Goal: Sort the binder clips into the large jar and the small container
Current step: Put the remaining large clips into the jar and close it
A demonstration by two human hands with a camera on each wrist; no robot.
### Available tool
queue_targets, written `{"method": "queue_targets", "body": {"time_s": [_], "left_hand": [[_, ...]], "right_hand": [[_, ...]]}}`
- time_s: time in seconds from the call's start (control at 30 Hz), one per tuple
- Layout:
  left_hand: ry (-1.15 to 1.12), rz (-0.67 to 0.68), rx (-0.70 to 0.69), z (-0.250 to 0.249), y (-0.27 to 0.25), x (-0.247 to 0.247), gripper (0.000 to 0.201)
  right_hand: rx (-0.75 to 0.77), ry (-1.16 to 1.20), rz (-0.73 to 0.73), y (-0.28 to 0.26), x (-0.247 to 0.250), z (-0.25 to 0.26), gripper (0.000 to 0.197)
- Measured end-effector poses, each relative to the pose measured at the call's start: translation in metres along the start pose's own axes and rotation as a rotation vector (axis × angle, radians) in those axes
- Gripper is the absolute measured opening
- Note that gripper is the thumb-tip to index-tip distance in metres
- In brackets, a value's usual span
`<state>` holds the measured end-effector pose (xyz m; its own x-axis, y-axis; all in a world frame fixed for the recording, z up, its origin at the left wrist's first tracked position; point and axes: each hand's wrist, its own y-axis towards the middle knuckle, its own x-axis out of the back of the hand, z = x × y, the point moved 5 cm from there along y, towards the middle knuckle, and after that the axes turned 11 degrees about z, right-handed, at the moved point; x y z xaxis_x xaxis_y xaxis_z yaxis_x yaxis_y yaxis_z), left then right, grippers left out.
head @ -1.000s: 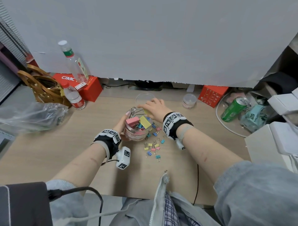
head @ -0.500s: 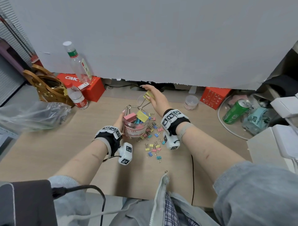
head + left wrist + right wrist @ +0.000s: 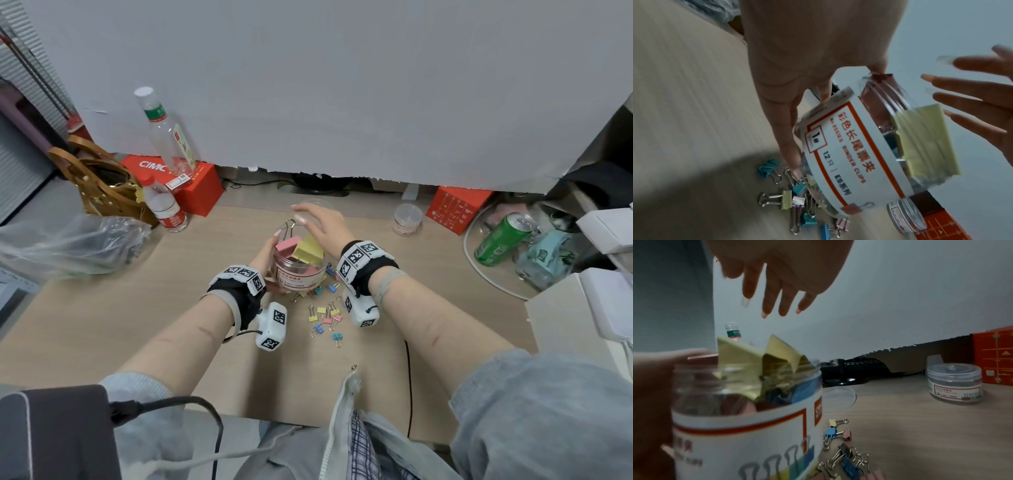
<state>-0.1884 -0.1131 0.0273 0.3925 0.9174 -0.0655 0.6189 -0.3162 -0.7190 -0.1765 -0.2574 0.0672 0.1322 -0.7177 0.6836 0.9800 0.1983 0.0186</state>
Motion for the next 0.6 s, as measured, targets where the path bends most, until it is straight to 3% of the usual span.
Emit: {"method": "queue_targets", "body": {"time_s": [0.07, 0.13, 0.33, 0.6], "left_hand": [[0.022, 0.022, 0.010, 0.000, -0.001, -0.002, 0.050], [0.071, 0.058, 0.018, 0.001, -0.003, -0.003, 0.051], [0.230, 0.154, 0.015, 0.002, 0.003, -0.004, 0.069], [0.260, 0.186, 0.010, 0.002, 0.011, -0.007, 0.080]], "right_hand": [[-0.093, 0.014, -0.087, 0.004, 0.009, -0.008, 0.032], [-0.177, 0.004, -0.077, 0.006, 0.013, -0.016, 0.032], [-0.226, 0.027, 0.218, 0.000, 0.001, -0.019, 0.039], [-0.245, 0.048, 0.137, 0.003, 0.006, -0.025, 0.025]]}}
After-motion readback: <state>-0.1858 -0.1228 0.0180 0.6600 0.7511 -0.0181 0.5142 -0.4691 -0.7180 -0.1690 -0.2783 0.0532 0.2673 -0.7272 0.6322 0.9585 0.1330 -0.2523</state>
